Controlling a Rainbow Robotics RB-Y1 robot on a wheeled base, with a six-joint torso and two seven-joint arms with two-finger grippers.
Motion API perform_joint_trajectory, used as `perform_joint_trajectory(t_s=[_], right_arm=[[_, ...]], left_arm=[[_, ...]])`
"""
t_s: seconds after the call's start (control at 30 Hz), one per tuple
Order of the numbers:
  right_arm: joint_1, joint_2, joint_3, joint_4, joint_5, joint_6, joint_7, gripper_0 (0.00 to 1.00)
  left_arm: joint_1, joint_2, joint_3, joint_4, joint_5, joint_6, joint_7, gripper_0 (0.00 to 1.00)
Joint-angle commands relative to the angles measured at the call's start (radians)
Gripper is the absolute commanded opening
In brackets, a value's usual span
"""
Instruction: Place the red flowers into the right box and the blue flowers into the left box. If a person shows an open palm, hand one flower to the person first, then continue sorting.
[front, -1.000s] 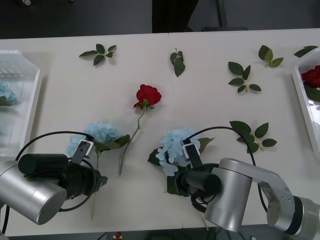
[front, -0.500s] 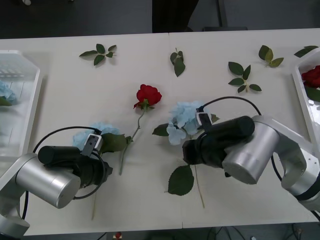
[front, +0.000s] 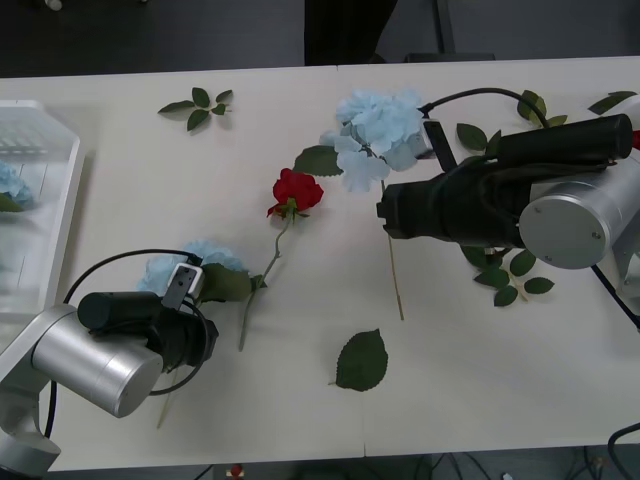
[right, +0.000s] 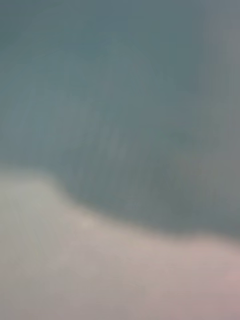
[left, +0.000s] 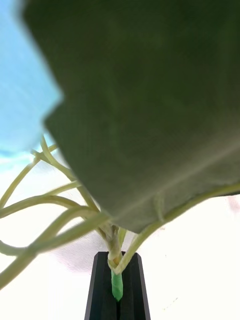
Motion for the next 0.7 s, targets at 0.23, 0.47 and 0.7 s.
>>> perform_joint_trajectory(t_s=[0.23,0.47,0.7], right_arm=[[-0.196,0.031,-0.017,0.082,-0.235,-0.176,0.337,0.0],[-0.287,0.08,-0.017,0.159,-0.361,-0.216,0.49,0.0],[-0.336,0.147,0.014,0.206,-0.445,-0.216,0.52,0.0]], left_arm=[[-0.004,0.046,-0.008,-0.172,-0.038,0.069,0.061,0.0],[-0.004,0.059,0.005,-0.197,-0.038,0.095,0.063,0.0],[-0.004,0.062,0.015,-0.2,-0.038,0.093,0.06,0.0]])
